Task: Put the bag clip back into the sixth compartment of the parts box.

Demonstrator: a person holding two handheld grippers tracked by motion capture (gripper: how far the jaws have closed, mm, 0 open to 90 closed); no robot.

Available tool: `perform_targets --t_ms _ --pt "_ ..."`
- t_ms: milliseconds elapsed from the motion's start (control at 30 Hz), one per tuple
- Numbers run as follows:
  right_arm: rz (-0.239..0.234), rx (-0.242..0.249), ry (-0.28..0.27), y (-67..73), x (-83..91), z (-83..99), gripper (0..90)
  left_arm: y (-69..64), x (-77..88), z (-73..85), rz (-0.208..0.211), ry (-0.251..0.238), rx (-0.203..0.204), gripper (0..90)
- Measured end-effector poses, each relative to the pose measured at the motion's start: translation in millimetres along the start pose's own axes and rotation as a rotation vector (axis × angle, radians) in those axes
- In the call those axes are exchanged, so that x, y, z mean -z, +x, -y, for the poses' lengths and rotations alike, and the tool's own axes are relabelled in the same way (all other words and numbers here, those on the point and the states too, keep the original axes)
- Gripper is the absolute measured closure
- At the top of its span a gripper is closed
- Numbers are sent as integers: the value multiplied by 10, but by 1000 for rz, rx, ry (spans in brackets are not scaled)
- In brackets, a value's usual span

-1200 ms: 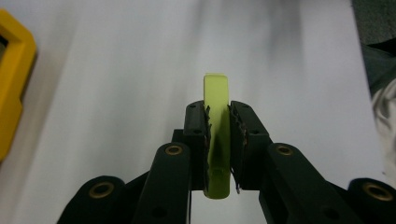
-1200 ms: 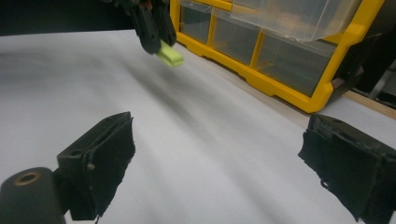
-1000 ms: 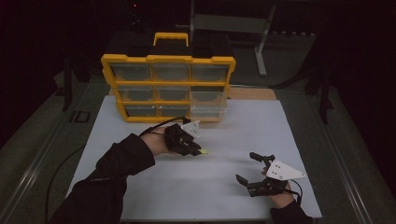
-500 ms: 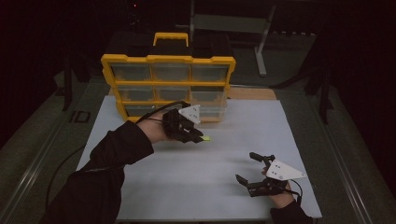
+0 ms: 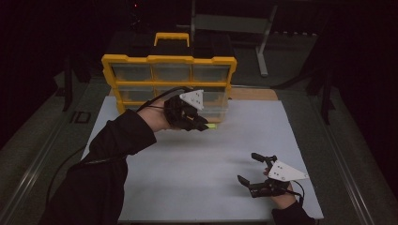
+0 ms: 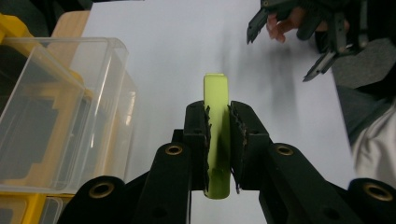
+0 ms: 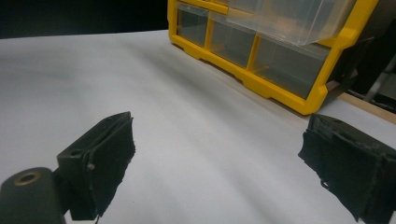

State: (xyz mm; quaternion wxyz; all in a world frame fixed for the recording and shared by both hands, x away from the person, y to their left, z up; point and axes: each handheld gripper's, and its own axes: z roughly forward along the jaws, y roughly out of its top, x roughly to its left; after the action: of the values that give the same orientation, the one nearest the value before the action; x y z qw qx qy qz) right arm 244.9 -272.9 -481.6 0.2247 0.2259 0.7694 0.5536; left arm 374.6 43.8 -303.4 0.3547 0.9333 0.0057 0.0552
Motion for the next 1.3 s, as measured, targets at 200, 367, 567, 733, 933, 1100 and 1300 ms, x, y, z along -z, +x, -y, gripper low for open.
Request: perform_targets --t_ms 200,367,567,733,933,1100,1300 --pt "6 2 1 -8 6 1 91 56 93 -119 -22 -29 -14 786" --pt "6 -2 -7 -17 18 -4 91 131 178 -182 -39 -66 -8 786" --pt "2 3 0 -7 4 -4 91 288 265 -231 -99 -103 14 786" --pt "2 4 2 -9 1 4 91 441 329 -228 -131 -164 64 786" --pt "-3 -3 1 -11 -6 8 91 624 291 -191 -188 -220 153 786" --pt "-3 -3 -4 -17 4 6 91 712 174 -137 -202 -234 193 786" --pt "-5 -5 -5 -21 7 10 91 783 4 -48 -194 -196 243 785"
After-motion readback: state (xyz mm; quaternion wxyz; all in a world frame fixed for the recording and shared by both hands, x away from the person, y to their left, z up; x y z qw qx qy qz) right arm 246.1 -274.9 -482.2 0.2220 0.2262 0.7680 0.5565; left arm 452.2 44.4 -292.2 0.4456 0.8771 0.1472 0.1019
